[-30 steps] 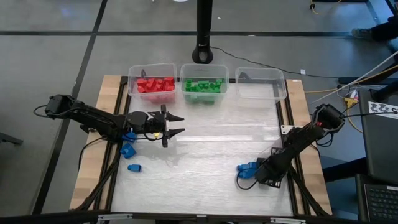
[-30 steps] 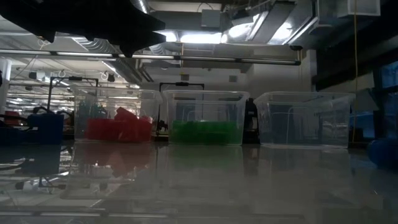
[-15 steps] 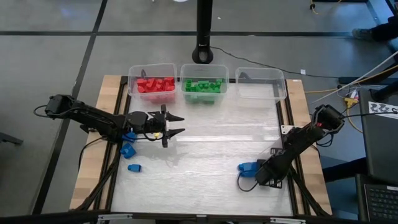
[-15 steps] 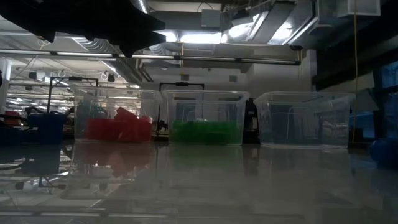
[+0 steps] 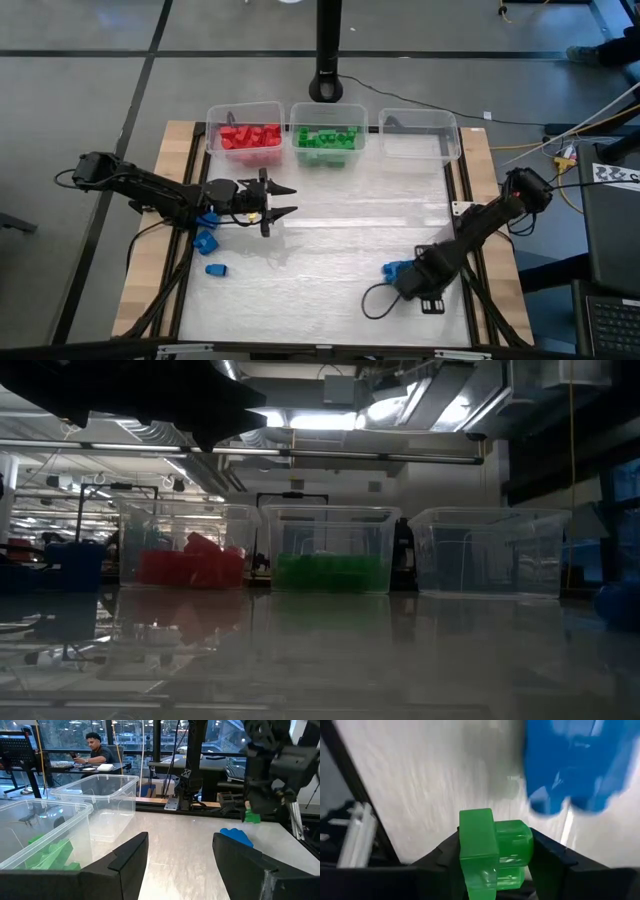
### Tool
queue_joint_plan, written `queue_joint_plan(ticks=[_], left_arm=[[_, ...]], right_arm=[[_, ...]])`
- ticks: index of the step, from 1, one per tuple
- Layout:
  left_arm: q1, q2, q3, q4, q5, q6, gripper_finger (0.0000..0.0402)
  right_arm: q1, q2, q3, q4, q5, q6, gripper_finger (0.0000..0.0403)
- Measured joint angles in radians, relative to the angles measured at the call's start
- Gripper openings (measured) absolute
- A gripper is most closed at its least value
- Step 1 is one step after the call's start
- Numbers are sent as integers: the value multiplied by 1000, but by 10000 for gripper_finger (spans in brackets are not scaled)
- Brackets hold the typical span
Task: Sort blocks
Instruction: Put the green game piece into the middle transparent bin
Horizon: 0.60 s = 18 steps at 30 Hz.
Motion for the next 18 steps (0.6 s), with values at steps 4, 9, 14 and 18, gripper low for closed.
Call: queue_joint_plan(ticks=[4, 9, 14, 18], left_arm=[[0, 0, 0, 0, 0, 0, 212], [0, 0, 0, 0, 0, 0, 212], [0, 0, 0, -1, 0, 0, 212], [0, 0, 0, -1, 0, 0, 212]], right_arm=[[-83, 0, 99, -12, 98, -146, 170], [-201, 0, 216, -12, 279, -419, 168], [-328, -2, 305, -11, 441, -702, 171], [-450, -2, 350, 10, 586, -890, 169]])
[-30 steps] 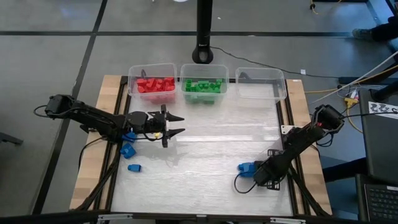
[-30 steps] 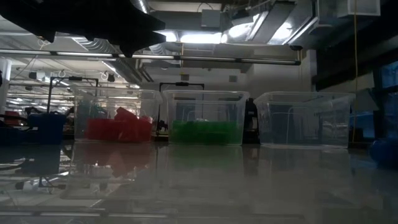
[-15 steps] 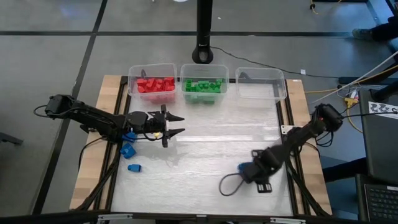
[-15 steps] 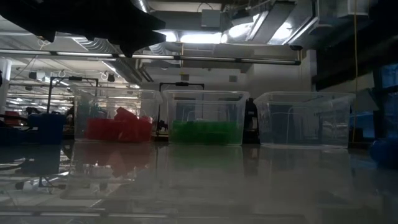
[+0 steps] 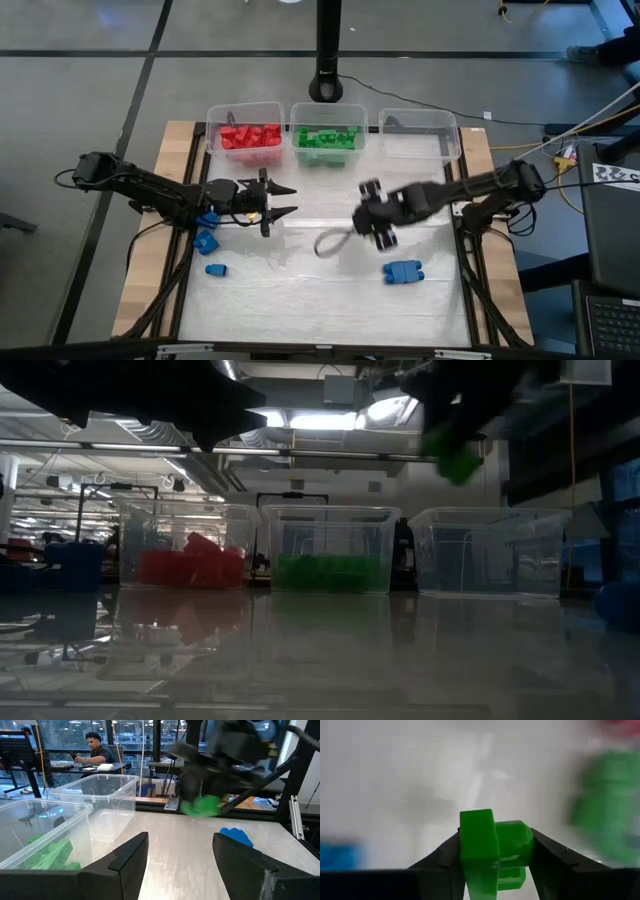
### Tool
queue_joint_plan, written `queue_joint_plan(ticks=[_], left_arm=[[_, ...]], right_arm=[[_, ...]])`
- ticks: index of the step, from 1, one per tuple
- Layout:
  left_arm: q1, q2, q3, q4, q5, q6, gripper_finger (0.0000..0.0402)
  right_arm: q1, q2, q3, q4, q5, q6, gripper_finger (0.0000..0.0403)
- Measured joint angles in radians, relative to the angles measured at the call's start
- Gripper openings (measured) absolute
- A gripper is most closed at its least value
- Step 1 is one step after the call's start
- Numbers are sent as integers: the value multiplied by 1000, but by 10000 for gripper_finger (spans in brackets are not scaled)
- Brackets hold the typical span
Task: Sort blocks
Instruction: Put the green game piece into the middle transparent bin, then put the blue game piece into the right transparent bin
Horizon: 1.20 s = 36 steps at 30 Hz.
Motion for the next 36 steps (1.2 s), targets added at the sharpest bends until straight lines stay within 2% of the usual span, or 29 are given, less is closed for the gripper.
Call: queue_joint_plan(ticks=[4, 7, 13, 20, 22, 28, 32, 36], left_arm=[[0, 0, 0, 0, 0, -4, 212], [0, 0, 0, -1, 0, -14, 212], [0, 0, 0, -1, 0, -14, 212], [0, 0, 0, -9, 0, -1, 212], [0, 0, 0, -8, 0, 3, 212], [0, 0, 0, -9, 0, 2, 212], [0, 0, 0, -9, 0, -2, 212], [0, 0, 0, -12, 0, -10, 212]], right_arm=[[-129, 0, 19, 78, 164, -161, 171], [-233, 0, 19, 189, 209, -273, 173], [-415, 7, 19, 441, 200, -426, 171], [-583, 13, 19, 646, 23, -446, 183], [-614, 27, 19, 682, 0, -442, 188], [-653, 104, 19, 779, 32, -443, 213], [-651, 150, 18, 790, 39, -443, 253], [-629, 148, 18, 765, 101, -446, 299]])
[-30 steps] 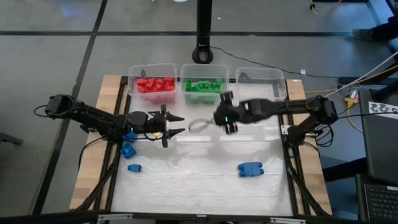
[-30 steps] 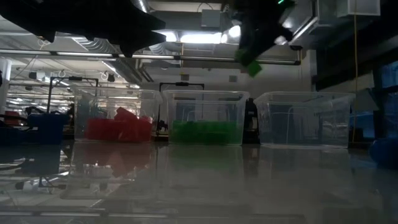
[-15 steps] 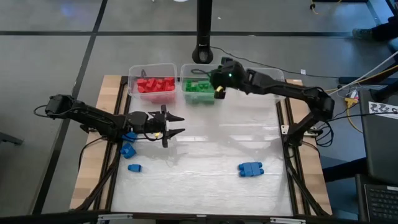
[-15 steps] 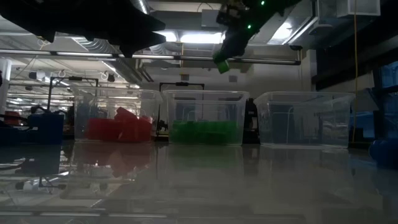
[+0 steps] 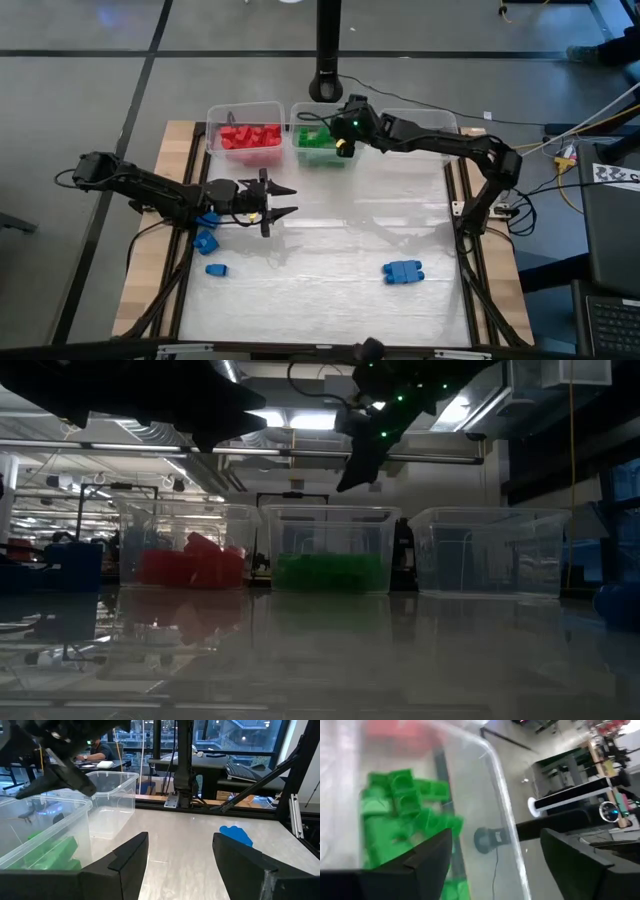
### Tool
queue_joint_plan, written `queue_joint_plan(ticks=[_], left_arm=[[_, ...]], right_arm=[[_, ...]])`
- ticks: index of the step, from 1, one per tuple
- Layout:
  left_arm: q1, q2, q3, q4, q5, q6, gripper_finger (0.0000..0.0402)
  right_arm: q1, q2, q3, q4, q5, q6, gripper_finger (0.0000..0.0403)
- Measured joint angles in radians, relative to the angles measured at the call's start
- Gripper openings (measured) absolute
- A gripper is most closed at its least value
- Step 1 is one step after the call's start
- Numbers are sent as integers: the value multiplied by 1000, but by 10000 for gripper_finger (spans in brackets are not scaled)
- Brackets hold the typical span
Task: Sort blocks
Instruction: Put the blue game piece into the right transparent bin
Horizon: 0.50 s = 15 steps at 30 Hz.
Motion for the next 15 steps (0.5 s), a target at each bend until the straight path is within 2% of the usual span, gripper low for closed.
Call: queue_joint_plan(ticks=[5, 10, 15], left_arm=[[0, 0, 0, -10, 0, -1, 212], [0, 0, 0, -14, 0, -1, 212], [0, 0, 0, -13, 0, 0, 212]], right_arm=[[84, -93, 0, -124, -20, -9, 333], [235, -222, 0, -374, -58, 8, 343], [428, -327, 1, -633, -107, 213, 344]])
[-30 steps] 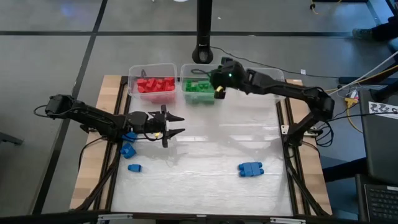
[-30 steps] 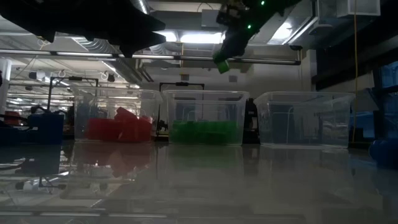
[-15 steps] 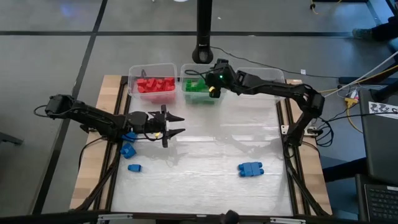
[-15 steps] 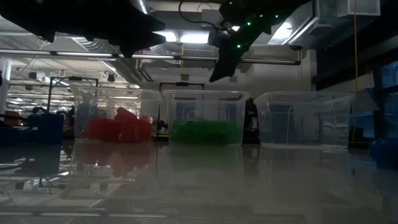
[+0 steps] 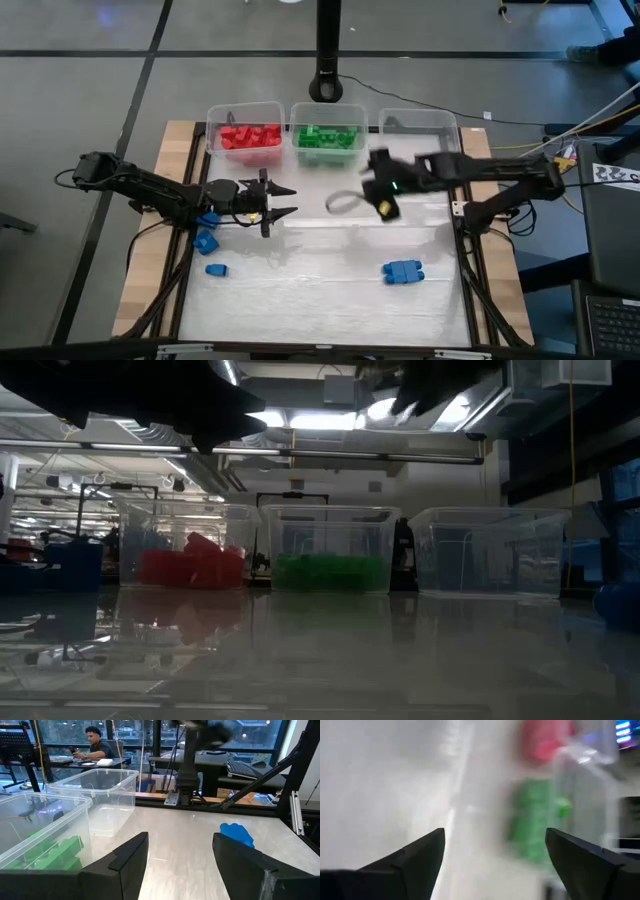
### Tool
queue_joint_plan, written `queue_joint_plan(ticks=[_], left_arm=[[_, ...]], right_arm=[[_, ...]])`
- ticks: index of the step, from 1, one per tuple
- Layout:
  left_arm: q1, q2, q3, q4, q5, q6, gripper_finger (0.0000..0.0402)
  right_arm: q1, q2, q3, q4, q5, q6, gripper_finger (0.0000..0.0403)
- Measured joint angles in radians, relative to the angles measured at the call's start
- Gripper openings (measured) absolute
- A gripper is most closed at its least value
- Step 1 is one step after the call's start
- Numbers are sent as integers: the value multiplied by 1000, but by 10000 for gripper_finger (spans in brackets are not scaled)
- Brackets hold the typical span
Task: Sort blocks
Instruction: Put the blue game piece into the right transparent bin
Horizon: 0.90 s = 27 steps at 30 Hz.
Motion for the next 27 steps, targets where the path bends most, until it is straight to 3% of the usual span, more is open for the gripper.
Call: queue_joint_plan(ticks=[6, 10, 16, 19, 22, 27], left_arm=[[2, 0, 0, 3, 0, -1, 212], [1, 0, 0, 12, 0, -1, 212], [1, 0, 0, 17, 0, -6, 212], [1, 0, 0, 17, 0, -9, 212], [1, 0, 0, 20, 0, -13, 212], [1, 0, 0, 20, 0, -15, 212]], right_arm=[[224, -23, -1, -197, -5, 276, 344], [332, -23, -35, -210, -5, 454, 344], [407, -22, -111, -276, -10, 682, 347], [436, -22, -159, -284, -51, 783, 367], [459, -22, -207, -271, -106, 860, 394], [504, -22, -289, -238, -156, 931, 392]])
